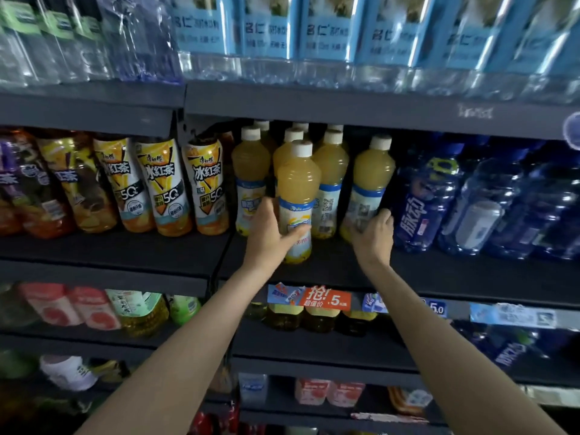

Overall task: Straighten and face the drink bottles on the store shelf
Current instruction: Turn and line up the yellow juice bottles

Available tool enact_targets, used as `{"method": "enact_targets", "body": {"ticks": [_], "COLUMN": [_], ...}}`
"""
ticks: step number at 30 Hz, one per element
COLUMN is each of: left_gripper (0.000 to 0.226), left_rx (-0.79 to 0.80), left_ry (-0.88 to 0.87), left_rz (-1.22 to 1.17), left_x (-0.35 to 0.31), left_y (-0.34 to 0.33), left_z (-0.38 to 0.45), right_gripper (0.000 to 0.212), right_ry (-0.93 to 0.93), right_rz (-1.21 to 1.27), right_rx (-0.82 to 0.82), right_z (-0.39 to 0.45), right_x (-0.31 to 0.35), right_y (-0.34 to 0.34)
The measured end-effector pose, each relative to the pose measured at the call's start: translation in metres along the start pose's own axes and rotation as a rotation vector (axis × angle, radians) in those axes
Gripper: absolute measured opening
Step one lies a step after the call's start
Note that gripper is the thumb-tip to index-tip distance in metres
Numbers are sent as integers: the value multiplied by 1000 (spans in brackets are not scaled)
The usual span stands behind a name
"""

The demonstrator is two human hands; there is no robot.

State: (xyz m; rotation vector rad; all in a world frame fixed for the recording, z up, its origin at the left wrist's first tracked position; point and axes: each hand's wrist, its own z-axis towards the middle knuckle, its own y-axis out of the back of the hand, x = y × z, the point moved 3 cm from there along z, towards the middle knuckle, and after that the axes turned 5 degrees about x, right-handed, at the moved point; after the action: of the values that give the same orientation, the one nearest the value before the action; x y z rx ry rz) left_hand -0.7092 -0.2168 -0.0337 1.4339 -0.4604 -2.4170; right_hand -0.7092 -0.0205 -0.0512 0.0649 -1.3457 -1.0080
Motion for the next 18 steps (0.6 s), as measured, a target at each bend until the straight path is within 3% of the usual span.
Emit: {"method": "enact_targets", "body": {"ticks": [3,6,9,12,15,18], "left_gripper": [47,52,45,38,30,28], "left_rx": [-10,-63,-220,-111,125,320], "left_ry": [24,63,-47,-132,66,477], "left_rz": [43,102,196,113,-154,-615], "left_x": [-3,-12,-32,-38,-41,-51], "left_y": [-2,2,18,28,35,33], "left_z": [-3,-13,-37,-60,-67,-74], "right_gripper": [66,75,56,45,38,31], "right_ry": [43,-27,-25,-68,-145,-197], "right_rz": [-49,124,244,363,760,1101], "right_rx": [51,88,60,87,193,342], "right_z": [-31,-40,-48,-61,-77,-94], "right_x": [3,17,36,39,46,67], "right_y": [15,31,46,52,57,65]}}
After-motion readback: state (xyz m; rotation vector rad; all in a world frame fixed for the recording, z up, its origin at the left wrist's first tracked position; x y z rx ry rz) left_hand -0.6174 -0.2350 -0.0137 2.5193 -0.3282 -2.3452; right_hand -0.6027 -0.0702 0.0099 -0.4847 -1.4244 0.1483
